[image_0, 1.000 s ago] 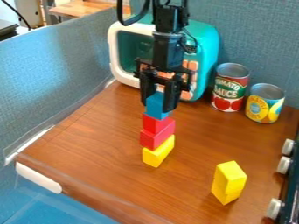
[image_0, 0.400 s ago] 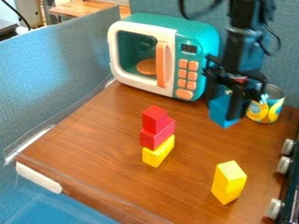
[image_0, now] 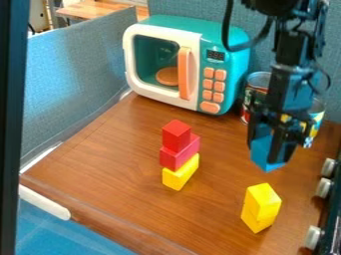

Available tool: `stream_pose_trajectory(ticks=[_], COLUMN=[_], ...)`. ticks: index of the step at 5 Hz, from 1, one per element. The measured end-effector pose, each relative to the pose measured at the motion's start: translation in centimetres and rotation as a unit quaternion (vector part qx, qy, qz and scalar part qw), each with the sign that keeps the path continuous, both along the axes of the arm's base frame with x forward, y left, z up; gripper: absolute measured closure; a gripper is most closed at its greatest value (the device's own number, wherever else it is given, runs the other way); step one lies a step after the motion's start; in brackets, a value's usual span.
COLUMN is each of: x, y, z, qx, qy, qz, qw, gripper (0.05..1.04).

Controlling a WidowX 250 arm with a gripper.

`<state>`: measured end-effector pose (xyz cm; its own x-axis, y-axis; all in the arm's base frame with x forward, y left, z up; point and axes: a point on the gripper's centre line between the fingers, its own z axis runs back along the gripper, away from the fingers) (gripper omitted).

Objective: Move the blue cube on top of yellow cube

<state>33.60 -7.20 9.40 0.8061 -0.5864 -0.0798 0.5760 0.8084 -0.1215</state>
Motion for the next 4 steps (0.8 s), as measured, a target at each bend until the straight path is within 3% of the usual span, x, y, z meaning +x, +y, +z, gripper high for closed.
stream_pose_trajectory(ticks=[2,3,4], x=[-2.0,-2.6,-3.3], y=[-1.2,-1.5,-2.3], z=[-1.0,0.3,0.2], qx=[-0.003,-0.007,0.005], qy=[0.017,-0.003,-0.010], qz=[-0.022,-0.024,-0.036], qw=[0.9996,0.9997,0.9993], gripper=[0.497,0.497,0.497])
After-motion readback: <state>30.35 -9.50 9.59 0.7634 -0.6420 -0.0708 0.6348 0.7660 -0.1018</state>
